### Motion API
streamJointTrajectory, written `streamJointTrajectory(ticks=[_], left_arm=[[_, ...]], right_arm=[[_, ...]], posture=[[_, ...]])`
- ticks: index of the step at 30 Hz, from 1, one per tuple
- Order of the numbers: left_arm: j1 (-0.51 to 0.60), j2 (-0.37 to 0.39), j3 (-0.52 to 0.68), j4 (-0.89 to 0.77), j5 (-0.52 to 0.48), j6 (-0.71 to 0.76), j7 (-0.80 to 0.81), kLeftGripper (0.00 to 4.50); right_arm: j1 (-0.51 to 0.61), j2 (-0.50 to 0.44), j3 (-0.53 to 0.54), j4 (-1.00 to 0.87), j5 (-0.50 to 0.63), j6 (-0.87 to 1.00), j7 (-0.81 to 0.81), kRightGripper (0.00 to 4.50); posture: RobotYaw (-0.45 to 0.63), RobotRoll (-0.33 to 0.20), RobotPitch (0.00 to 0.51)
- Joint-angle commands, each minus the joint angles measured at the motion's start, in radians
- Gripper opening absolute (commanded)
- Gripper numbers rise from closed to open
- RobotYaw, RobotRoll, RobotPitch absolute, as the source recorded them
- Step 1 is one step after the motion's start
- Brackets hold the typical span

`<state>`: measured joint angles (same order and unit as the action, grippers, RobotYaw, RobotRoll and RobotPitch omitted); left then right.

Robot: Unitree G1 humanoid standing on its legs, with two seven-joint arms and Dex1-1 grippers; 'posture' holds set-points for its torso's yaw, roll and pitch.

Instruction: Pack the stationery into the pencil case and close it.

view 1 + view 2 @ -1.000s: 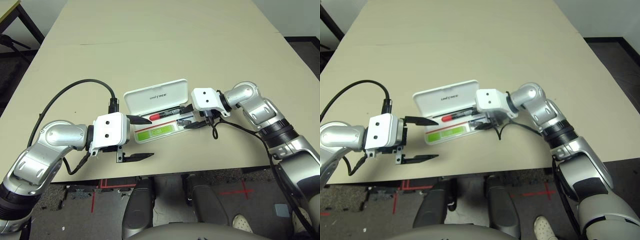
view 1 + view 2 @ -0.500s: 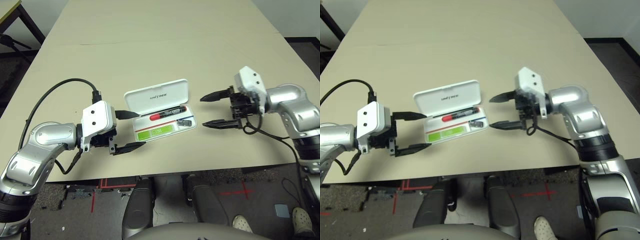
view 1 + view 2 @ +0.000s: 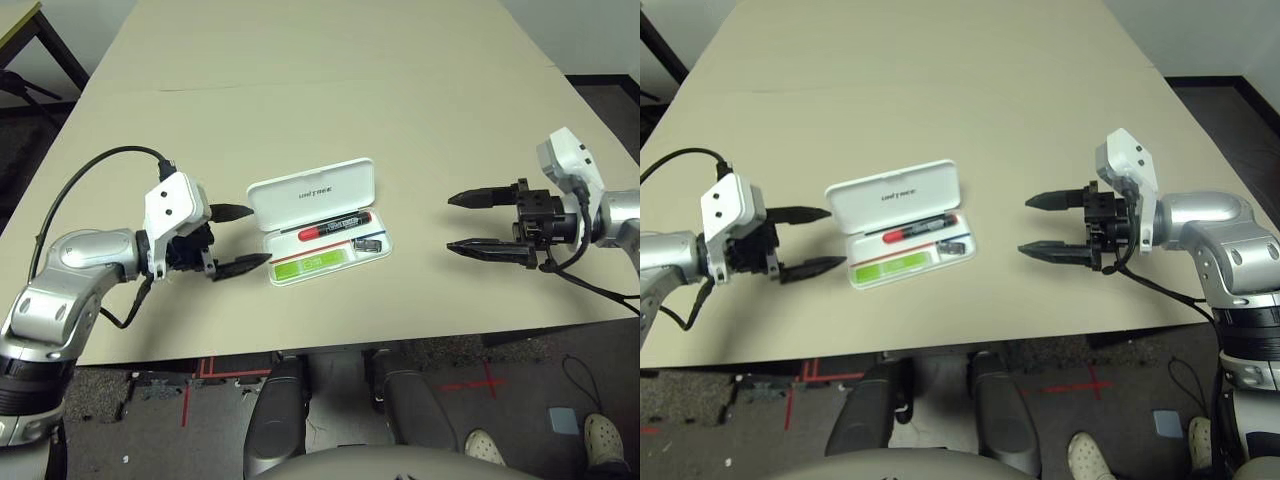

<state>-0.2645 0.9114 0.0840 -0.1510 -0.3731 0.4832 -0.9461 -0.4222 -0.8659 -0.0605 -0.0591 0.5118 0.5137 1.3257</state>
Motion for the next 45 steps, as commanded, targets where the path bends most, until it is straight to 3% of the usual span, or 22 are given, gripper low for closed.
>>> streamJointTrajectory(ticks=[1,6,14,17,26,30,39,45], left_arm=[[-0.042,-0.013,-0.021,0.082,0.062,0.037,0.066,1.94],[-0.100,-0.049,-0.013,0.134,0.071,0.089,0.116,0.04],[-0.218,-0.153,-0.035,0.112,0.021,0.200,0.127,0.04],[-0.227,-0.161,-0.049,0.091,0.019,0.213,0.111,0.04],[-0.197,-0.136,-0.067,-0.026,-0.026,0.226,0.025,0.04],[-0.146,-0.092,-0.087,-0.102,-0.037,0.218,-0.034,0.04],[-0.040,-0.054,-0.189,-0.190,0.034,0.165,-0.045,0.04],[-0.036,-0.046,-0.262,-0.176,0.121,0.102,-0.045,0.04]], right_arm=[[0.007,-0.016,-0.010,-0.020,0.012,0.009,-0.001,4.50],[0.002,-0.022,0.000,-0.014,0.013,0.010,0.006,4.50],[0.002,-0.020,0.011,-0.017,0.006,0.003,0.001,4.50],[0.004,-0.020,0.010,-0.019,0.006,0.002,-0.001,4.50],[0.008,-0.020,0.015,-0.021,-0.004,-0.005,-0.004,4.50],[0.001,-0.020,0.025,-0.017,-0.009,-0.003,-0.001,4.50],[0.001,-0.063,0.068,-0.030,-0.011,0.038,0.044,4.50],[0.007,-0.072,0.079,-0.039,-0.015,0.045,0.045,4.50]], posture=[[-0.01,0.000,0.178],[-0.01,0.000,0.176],[-0.01,0.000,0.174],[-0.02,0.000,0.172],[-0.02,0.000,0.174],[-0.01,0.000,0.176],[-0.01,0.000,0.182],[-0.01,0.000,0.184]])
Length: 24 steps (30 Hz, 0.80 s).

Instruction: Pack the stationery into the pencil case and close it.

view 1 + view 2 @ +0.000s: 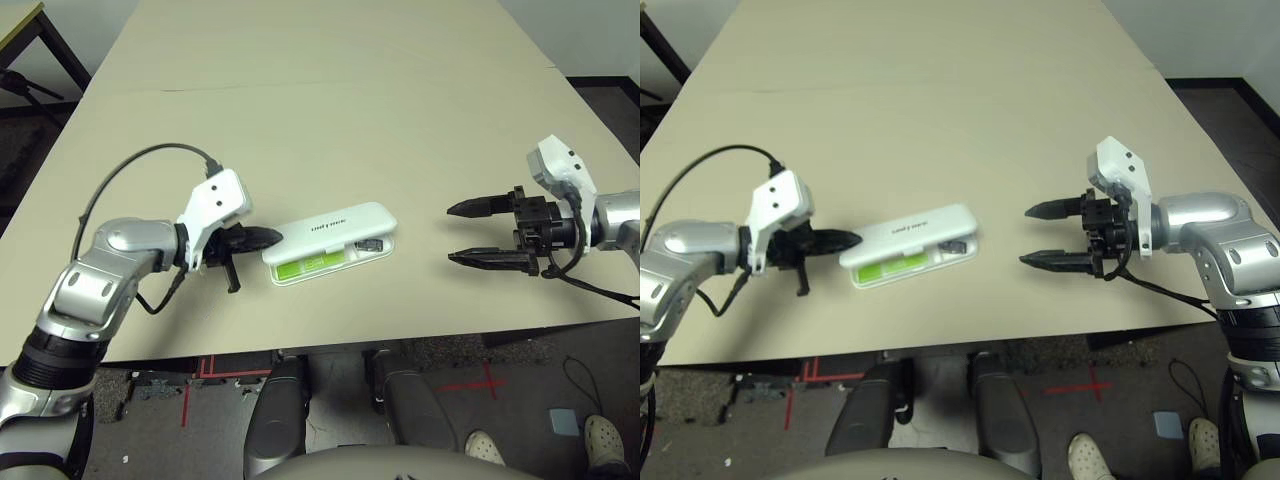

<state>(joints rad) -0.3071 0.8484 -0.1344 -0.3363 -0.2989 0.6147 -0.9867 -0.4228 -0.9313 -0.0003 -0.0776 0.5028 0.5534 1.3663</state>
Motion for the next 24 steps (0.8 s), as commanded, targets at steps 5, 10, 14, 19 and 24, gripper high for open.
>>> streamJointTrajectory(ticks=[5,10,14,19,24], left_arm=[[-0.002,0.018,-0.089,0.024,0.098,-0.044,-0.012,0.04],[0.013,0.034,-0.126,0.019,0.124,-0.060,-0.032,0.04],[0.025,0.044,-0.161,0.013,0.153,-0.069,-0.036,0.04],[0.028,0.033,-0.185,0.004,0.176,-0.078,-0.037,0.04],[0.060,-0.029,-0.067,0.008,0.102,-0.135,0.003,0.20]], right_arm=[[0.009,-0.002,0.022,-0.028,-0.006,0.008,-0.008,4.50],[0.014,-0.002,0.025,-0.030,-0.011,0.000,-0.020,4.50],[0.018,0.003,0.031,-0.031,-0.015,-0.005,-0.033,4.50],[0.021,0.012,0.041,-0.027,-0.027,-0.016,-0.044,4.50],[0.020,0.047,0.023,-0.021,-0.031,-0.035,-0.084,4.50]], posture=[[-0.02,0.000,0.187],[-0.03,0.000,0.186],[-0.03,0.000,0.185],[-0.03,0.000,0.186],[-0.04,0.000,0.187]])
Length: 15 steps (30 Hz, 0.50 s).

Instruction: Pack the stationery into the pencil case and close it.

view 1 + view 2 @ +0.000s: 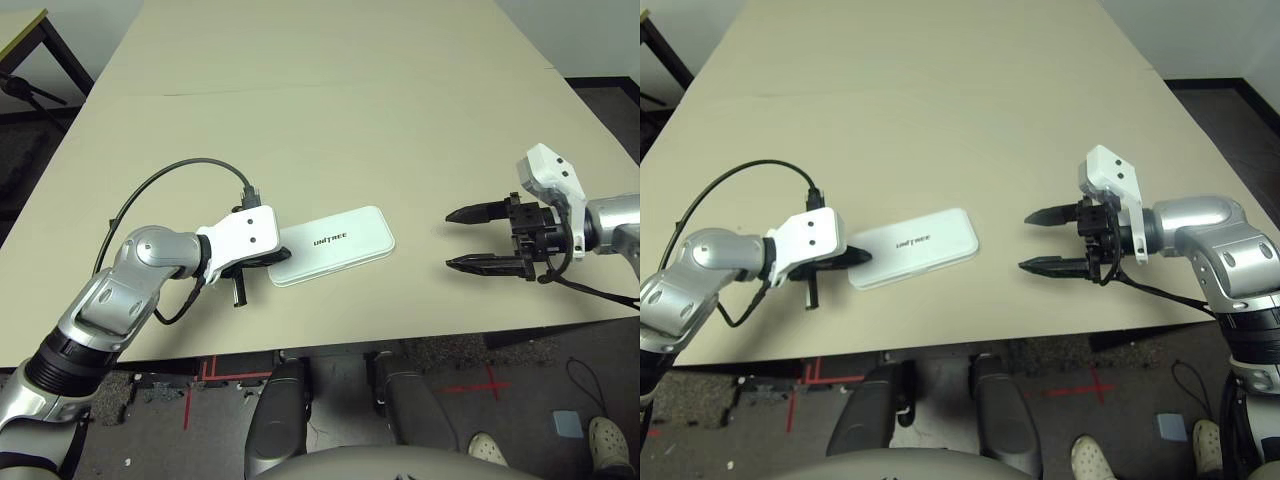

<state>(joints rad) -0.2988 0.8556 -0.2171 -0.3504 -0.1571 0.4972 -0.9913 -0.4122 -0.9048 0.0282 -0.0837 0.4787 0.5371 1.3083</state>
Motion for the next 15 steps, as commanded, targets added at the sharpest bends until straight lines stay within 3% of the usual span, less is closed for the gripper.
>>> streamJointTrajectory(ticks=[1,4,6,12,15], left_arm=[[0.067,-0.067,0.076,0.013,-0.092,-0.029,0.015,0.41],[0.107,-0.144,0.272,-0.019,-0.240,0.021,0.075,1.32],[0.123,-0.187,0.369,-0.017,-0.287,0.011,0.126,2.11],[0.094,-0.274,0.588,0.211,-0.250,-0.148,0.327,4.45],[0.055,-0.275,0.628,0.341,-0.225,-0.227,0.386,4.48]], right_arm=[[0.010,0.035,-0.017,-0.006,-0.008,-0.026,-0.048,4.50],[0.008,0.105,-0.076,0.053,-0.005,-0.042,-0.158,4.50],[0.015,0.148,-0.114,0.097,-0.011,-0.082,-0.211,4.50],[-0.019,0.282,-0.195,0.320,-0.085,-0.236,-0.434,4.50],[-0.045,0.320,-0.220,0.410,-0.120,-0.327,-0.513,4.50]], posture=[[-0.04,0.000,0.188],[-0.02,0.000,0.188],[-0.01,0.000,0.189],[0.01,0.000,0.184],[0.01,0.000,0.180]])
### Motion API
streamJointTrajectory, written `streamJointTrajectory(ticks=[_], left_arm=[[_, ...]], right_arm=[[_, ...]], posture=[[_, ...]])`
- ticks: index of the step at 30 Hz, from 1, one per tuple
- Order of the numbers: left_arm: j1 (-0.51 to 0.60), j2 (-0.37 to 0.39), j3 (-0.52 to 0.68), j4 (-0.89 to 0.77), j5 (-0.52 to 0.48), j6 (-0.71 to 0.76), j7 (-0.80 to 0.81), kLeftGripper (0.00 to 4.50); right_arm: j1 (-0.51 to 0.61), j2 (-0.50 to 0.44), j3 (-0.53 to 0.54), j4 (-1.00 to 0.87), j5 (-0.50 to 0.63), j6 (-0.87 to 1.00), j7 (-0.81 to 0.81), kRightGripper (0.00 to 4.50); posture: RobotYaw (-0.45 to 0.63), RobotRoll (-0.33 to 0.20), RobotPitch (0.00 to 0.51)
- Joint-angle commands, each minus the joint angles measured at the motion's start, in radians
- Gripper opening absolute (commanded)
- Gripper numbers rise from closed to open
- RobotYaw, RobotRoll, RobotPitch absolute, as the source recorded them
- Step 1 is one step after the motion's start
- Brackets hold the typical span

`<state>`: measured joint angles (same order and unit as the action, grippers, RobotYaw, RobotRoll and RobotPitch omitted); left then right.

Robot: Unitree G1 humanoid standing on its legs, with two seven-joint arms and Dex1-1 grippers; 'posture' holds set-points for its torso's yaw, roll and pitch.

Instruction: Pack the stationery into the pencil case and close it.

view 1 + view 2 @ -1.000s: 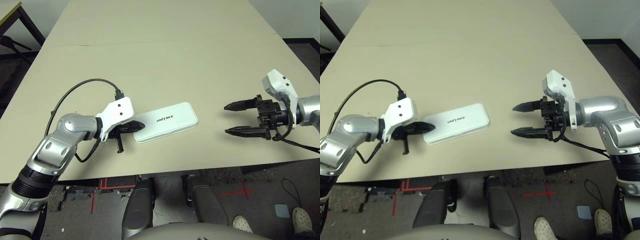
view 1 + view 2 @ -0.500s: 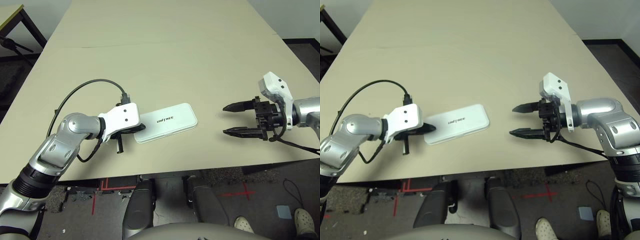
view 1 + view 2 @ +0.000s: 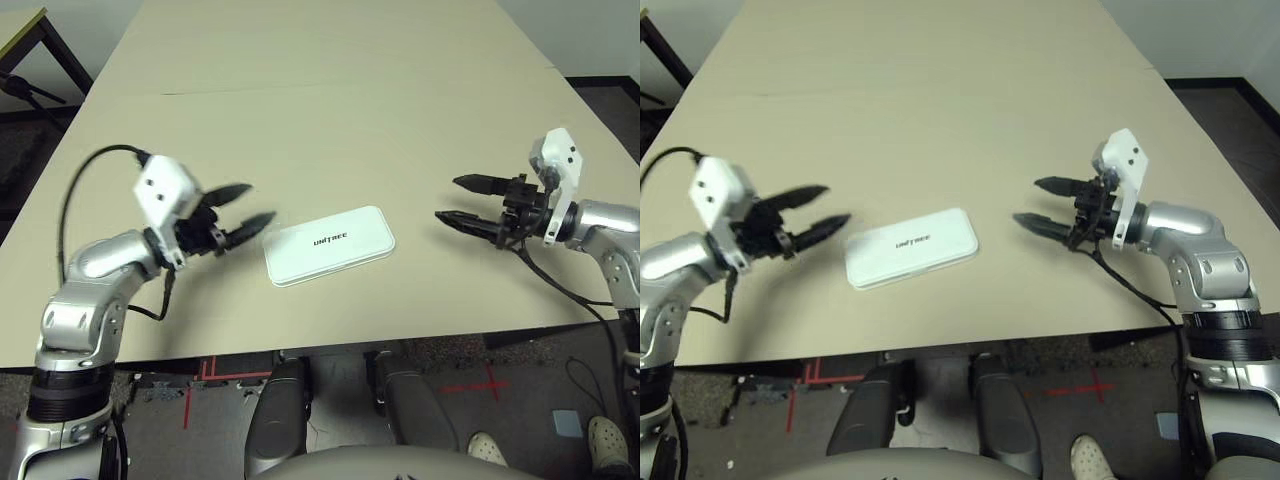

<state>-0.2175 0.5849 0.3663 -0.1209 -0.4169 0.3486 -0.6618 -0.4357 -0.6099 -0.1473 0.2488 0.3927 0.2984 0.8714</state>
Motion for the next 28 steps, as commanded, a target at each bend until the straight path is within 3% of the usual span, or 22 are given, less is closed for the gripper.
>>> streamJointTrajectory(ticks=[1,6,10,16,28], left_arm=[[-0.043,-0.002,0.059,0.163,0.042,-0.107,0.075,4.48],[-0.154,0.017,0.112,0.448,0.074,-0.282,0.151,4.48],[-0.207,0.023,0.122,0.573,0.069,-0.354,0.159,4.48],[-0.228,0.011,0.111,0.643,0.069,-0.409,0.169,4.48],[-0.251,-0.004,0.098,0.692,0.064,-0.431,0.194,4.48]], right_arm=[[-0.031,0.036,-0.056,0.104,-0.042,-0.110,-0.110,4.50],[-0.074,0.073,-0.112,0.230,-0.079,-0.224,-0.270,4.50],[-0.101,0.079,-0.158,0.308,-0.099,-0.316,-0.384,4.50],[-0.126,0.049,-0.208,0.403,-0.125,-0.402,-0.502,4.50],[-0.102,0.030,-0.249,0.406,-0.106,-0.390,-0.543,4.50]], posture=[[0.01,0.000,0.180],[-0.01,0.000,0.169],[-0.03,0.000,0.166],[-0.04,0.000,0.173],[-0.09,0.000,0.201]])
